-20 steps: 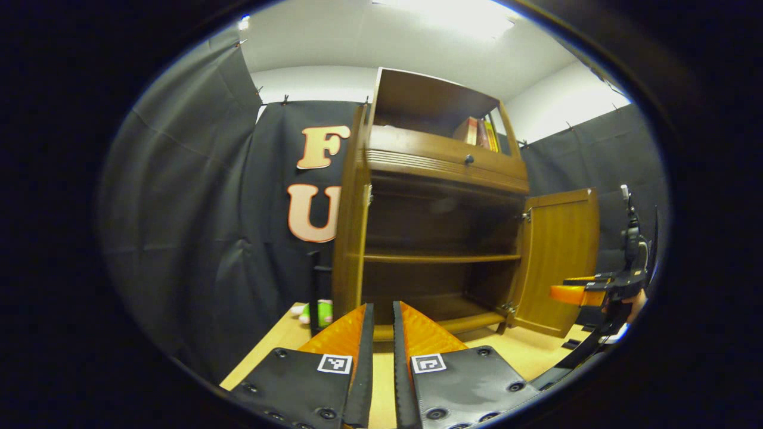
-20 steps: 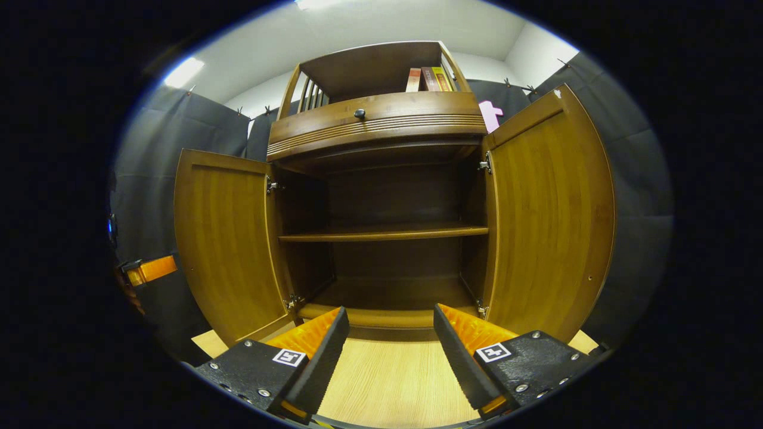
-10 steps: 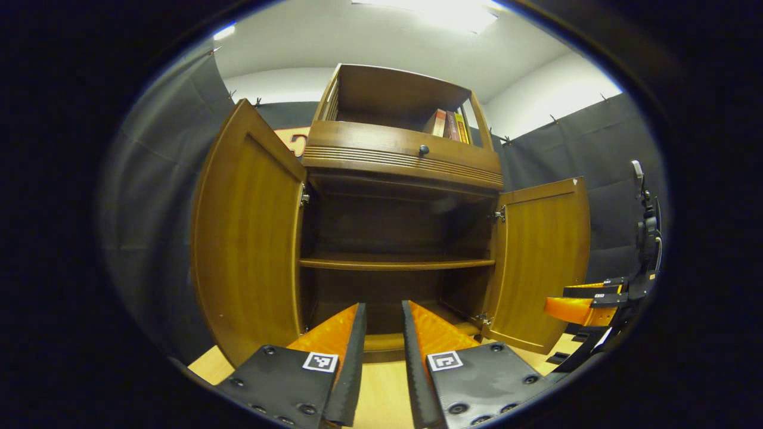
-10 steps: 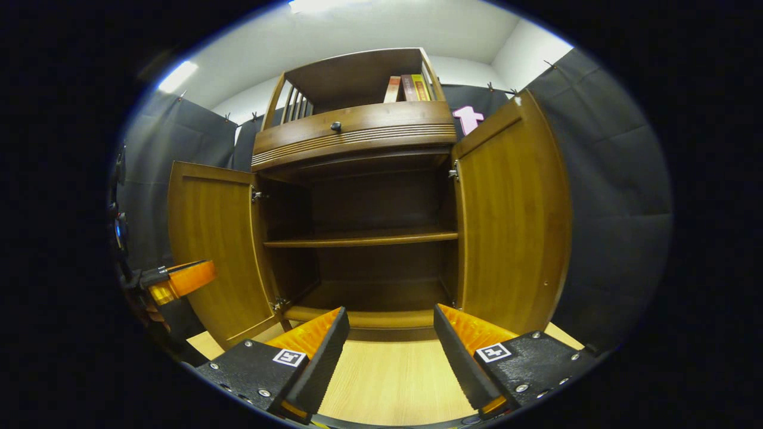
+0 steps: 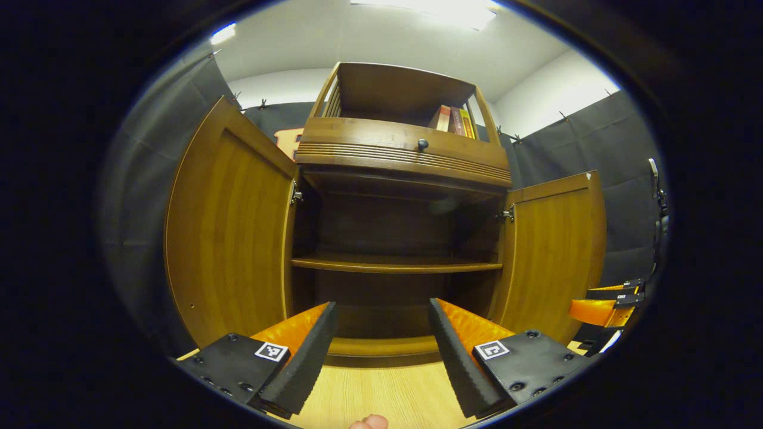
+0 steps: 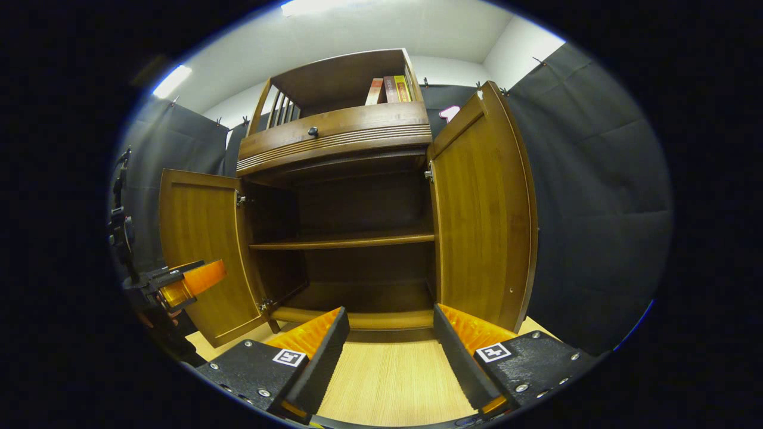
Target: Open the right door of the double-door shoe cabinet with the right hand, and open the left door with the left hand.
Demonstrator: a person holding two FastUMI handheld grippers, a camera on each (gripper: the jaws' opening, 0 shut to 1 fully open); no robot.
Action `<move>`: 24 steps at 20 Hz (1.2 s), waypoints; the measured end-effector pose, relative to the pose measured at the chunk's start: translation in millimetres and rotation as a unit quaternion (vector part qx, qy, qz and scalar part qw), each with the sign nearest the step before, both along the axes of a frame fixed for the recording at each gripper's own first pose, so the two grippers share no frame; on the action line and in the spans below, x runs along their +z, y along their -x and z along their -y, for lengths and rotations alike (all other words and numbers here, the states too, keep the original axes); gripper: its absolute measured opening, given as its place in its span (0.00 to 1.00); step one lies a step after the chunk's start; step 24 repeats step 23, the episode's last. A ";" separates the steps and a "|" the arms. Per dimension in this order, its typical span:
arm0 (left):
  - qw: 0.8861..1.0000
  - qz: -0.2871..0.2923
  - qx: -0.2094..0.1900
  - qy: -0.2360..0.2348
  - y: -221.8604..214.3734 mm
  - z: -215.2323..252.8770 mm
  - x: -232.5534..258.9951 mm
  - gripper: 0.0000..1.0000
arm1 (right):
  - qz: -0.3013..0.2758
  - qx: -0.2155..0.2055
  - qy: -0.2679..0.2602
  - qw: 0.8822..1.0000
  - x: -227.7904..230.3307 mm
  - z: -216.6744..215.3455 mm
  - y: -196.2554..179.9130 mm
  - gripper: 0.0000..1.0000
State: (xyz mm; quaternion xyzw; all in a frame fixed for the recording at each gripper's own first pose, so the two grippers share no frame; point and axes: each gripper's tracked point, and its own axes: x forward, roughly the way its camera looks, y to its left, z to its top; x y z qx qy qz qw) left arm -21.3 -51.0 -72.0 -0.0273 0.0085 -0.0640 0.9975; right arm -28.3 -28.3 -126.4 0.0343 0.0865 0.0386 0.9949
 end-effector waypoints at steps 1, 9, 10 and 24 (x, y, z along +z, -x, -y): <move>1.000 0.001 0.009 0.002 -2.4 -3.0 0.9 0.96 | 0.001 0.003 -0.001 1.000 0.7 0.1 -1.1 1.00; 0.999 0.014 0.051 -0.009 -8.3 -12.3 1.9 0.97 | 0.002 0.023 0.004 1.000 -0.7 1.0 -2.5 0.88; 0.999 0.011 0.051 -0.008 -8.9 -11.8 0.8 0.97 | 0.003 0.024 0.006 1.000 -0.1 1.5 -2.0 0.88; 0.998 -0.010 0.054 -0.028 -19.1 -14.0 -9.8 0.97 | 0.006 0.027 0.000 1.000 -1.8 -0.6 -11.3 0.77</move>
